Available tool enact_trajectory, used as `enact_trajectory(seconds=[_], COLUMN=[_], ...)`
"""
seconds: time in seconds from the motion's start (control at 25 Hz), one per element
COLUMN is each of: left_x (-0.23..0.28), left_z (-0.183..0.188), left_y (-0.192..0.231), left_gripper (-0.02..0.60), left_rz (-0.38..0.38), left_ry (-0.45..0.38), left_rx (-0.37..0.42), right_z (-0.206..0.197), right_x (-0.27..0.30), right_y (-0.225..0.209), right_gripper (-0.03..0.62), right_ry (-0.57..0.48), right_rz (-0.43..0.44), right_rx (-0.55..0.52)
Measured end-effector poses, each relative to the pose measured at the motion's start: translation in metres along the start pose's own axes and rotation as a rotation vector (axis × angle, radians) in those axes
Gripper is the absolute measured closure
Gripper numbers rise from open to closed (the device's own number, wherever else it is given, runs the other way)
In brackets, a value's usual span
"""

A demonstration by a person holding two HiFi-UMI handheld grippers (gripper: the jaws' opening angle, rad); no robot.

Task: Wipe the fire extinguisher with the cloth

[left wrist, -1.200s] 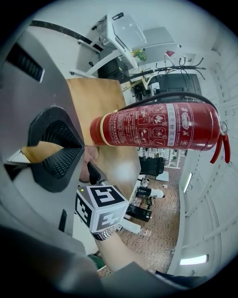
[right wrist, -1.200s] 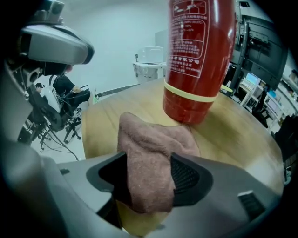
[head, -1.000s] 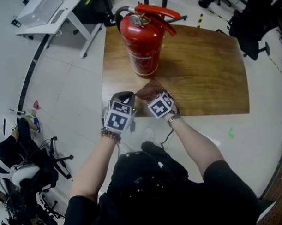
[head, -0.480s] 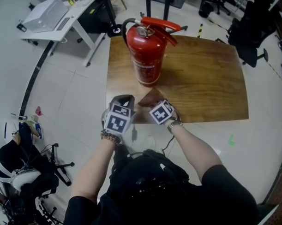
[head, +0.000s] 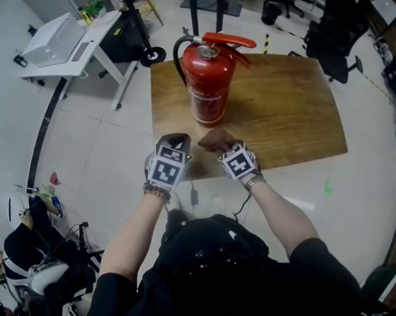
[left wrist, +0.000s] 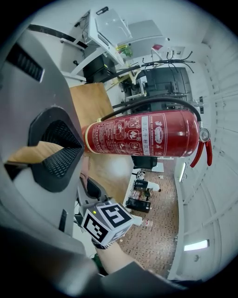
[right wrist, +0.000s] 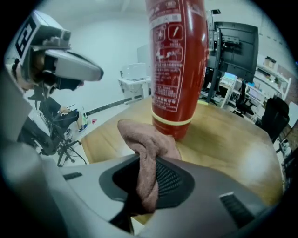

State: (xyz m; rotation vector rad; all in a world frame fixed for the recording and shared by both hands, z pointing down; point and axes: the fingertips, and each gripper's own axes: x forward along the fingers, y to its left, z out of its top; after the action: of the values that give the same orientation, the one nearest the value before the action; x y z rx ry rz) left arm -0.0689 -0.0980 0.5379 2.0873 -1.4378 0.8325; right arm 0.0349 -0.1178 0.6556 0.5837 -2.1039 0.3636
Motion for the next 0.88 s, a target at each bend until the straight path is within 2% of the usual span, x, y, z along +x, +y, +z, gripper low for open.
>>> enact_trajectory(seconds=[0.32, 0.56, 0.88], left_x=[-0.005, -0.009, -0.015], left_z=[0.014, 0.021, 0.037], left_y=[0.020, 0.029, 0.030], left_gripper=[0.581, 0.581, 0.581], left_rz=[-0.090, -0.161, -0.239], left_ry=[-0.038, -0.060, -0.077], left_rx=[0.067, 0.134, 0.227], right_z=[0.059, 0.104, 0.170], right_x=[-0.067, -0.131, -0.221], right_y=[0.004, 0.006, 0.005], right_gripper=[0.499, 0.499, 0.499], right_ry=[-0.164, -0.326, -0.500], right_rz=[-0.110, -0.216, -0.382], right_rx=[0.090, 0.172, 0.151])
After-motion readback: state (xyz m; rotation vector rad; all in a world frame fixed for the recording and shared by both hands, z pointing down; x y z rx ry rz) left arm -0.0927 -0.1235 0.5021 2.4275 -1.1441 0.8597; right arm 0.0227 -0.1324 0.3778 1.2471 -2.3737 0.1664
